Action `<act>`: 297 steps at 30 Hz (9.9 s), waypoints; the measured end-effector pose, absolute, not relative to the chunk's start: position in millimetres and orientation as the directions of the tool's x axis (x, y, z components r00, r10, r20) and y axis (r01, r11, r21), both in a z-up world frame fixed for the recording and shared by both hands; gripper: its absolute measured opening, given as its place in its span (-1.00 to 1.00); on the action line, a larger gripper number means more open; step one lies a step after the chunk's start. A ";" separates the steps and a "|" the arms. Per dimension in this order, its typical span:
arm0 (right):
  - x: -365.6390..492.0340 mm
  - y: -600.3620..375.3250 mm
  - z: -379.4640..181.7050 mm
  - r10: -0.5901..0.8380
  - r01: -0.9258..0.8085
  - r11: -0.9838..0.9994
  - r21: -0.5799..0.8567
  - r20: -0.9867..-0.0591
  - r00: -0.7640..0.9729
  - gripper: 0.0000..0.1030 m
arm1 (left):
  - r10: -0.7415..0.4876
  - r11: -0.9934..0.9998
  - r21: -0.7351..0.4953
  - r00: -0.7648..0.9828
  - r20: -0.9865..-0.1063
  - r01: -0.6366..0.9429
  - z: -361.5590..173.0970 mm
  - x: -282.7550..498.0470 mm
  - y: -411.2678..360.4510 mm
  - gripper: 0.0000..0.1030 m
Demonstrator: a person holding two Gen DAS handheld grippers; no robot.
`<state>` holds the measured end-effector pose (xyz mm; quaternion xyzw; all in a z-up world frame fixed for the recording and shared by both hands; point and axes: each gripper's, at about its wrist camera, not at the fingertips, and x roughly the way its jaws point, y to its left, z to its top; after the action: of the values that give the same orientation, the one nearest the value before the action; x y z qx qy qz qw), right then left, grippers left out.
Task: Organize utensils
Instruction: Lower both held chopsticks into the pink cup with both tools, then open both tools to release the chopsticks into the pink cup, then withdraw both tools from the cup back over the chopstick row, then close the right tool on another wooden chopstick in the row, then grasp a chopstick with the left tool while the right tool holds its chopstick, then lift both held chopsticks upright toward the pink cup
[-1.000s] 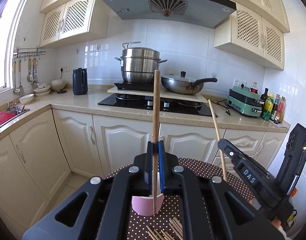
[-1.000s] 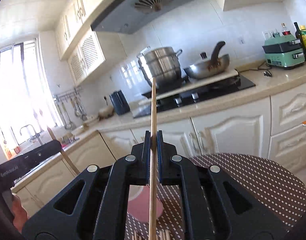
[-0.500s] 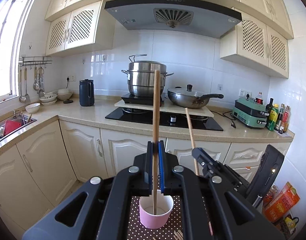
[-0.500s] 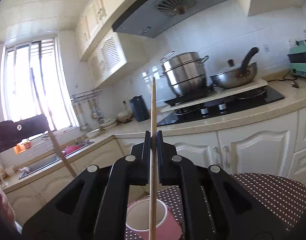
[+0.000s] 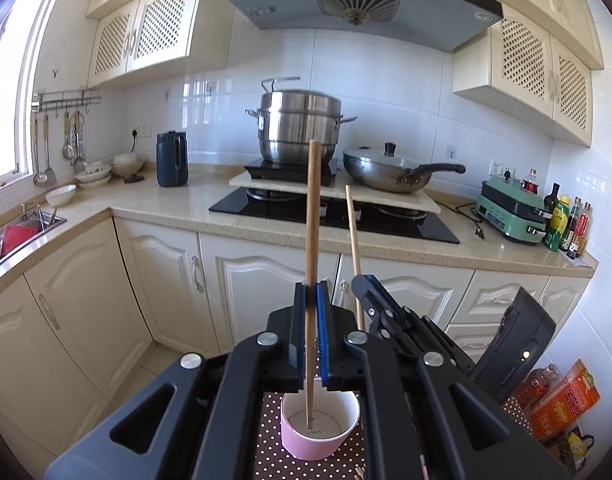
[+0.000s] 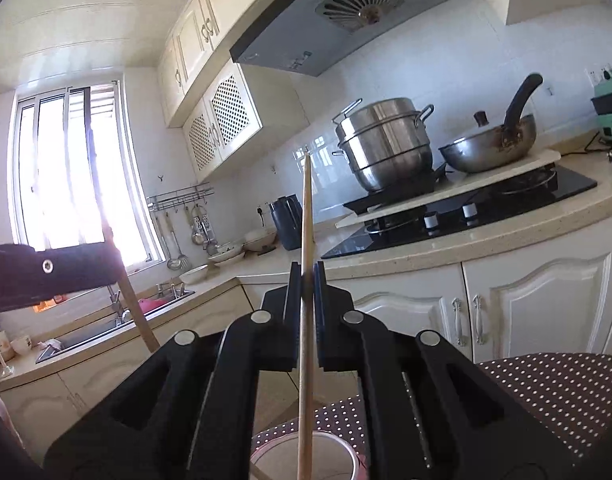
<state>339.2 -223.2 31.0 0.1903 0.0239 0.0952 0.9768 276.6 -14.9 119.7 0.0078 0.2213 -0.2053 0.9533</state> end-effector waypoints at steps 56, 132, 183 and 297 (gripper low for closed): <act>263.3 -251.1 15.0 0.142 -0.054 0.959 0.279 -0.307 0.941 0.35 | -0.398 0.907 -0.069 0.793 -0.462 0.415 30.7 283.2 -8.7 -0.23; 212.9 -199.7 -110.3 -0.021 -0.042 0.997 -0.060 -0.785 0.620 0.79 | -0.330 0.939 -0.209 0.543 -0.772 0.272 -111.8 148.9 4.2 0.04; 255.3 -242.6 -95.6 0.401 -0.165 0.916 0.366 -0.813 0.421 -0.87 | -0.298 0.954 -0.279 0.261 -0.918 0.109 -111.3 270.2 -9.4 -0.18; 218.8 -237.8 -109.6 0.399 -0.079 0.896 0.438 -0.712 0.578 -0.89 | -0.063 0.964 0.071 0.481 -0.875 0.256 -103.5 279.0 -52.8 -0.89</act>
<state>218.8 -237.8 -109.6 0.1826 0.4386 0.1375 0.8691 279.0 -52.8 -103.5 0.0962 0.5010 -0.0931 0.8550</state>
